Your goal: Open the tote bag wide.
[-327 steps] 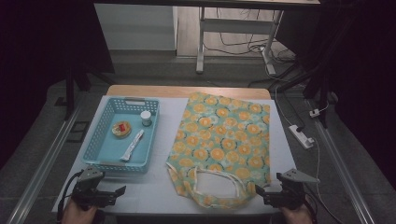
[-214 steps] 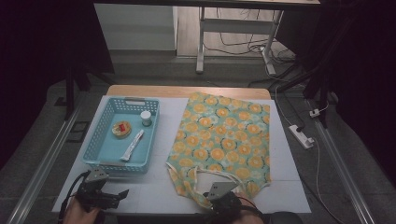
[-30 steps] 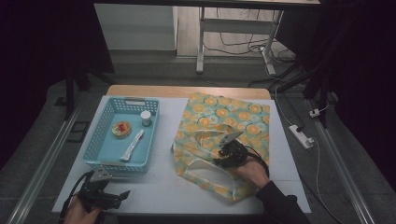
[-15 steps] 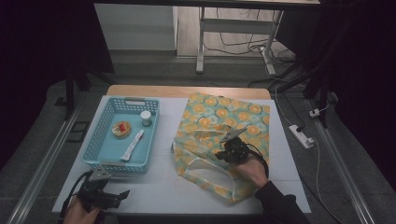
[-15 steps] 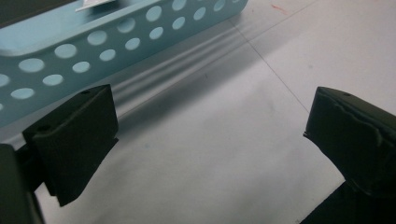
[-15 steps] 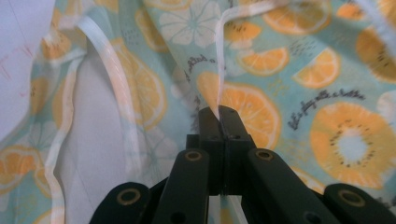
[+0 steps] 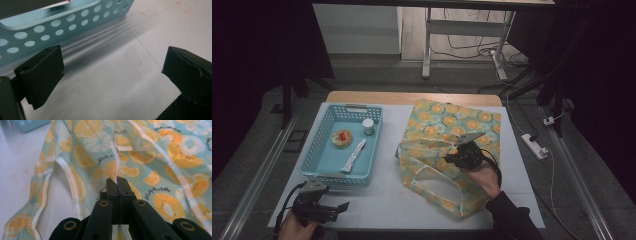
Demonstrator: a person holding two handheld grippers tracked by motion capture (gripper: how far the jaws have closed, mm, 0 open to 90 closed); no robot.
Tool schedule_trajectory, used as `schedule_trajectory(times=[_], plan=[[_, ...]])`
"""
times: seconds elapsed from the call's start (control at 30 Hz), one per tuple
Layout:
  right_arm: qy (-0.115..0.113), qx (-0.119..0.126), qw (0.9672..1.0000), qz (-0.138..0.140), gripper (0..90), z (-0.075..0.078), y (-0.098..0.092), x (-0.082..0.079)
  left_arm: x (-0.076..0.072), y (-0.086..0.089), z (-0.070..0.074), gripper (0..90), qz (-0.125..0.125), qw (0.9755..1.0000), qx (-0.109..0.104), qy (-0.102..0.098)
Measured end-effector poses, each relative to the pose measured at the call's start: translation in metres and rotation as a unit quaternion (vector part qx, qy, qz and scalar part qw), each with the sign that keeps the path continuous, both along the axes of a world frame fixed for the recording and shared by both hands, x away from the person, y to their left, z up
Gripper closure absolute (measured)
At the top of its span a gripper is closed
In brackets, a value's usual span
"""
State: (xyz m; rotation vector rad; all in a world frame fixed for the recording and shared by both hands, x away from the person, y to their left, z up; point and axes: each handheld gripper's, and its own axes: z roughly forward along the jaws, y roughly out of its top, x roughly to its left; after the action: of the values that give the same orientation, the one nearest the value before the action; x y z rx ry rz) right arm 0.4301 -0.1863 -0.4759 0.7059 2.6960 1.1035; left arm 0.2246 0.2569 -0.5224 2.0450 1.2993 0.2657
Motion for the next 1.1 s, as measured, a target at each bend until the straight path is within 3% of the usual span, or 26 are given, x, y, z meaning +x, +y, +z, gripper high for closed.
schedule_trajectory(times=[0.3, 0.57, 1.1], plan=[[-0.007, 0.012, 0.9998, -0.015, 90.0, 0.016, -0.001, 0.005, 0.000, 0.000, 0.000, 4.1, -0.006, 1.0000, -0.002, -0.002], [-0.024, 0.015, 0.9995, -0.016, 90.0, 0.030, 0.002, 0.008, 0.000, 0.000, 0.000, 4.0, -0.007, 1.0000, 0.000, -0.001], [-0.038, 0.029, 0.9987, -0.019, 90.0, 0.053, 0.006, 0.014, 0.000, 0.000, 0.000, 3.8, -0.003, 1.0000, -0.002, 0.000]])
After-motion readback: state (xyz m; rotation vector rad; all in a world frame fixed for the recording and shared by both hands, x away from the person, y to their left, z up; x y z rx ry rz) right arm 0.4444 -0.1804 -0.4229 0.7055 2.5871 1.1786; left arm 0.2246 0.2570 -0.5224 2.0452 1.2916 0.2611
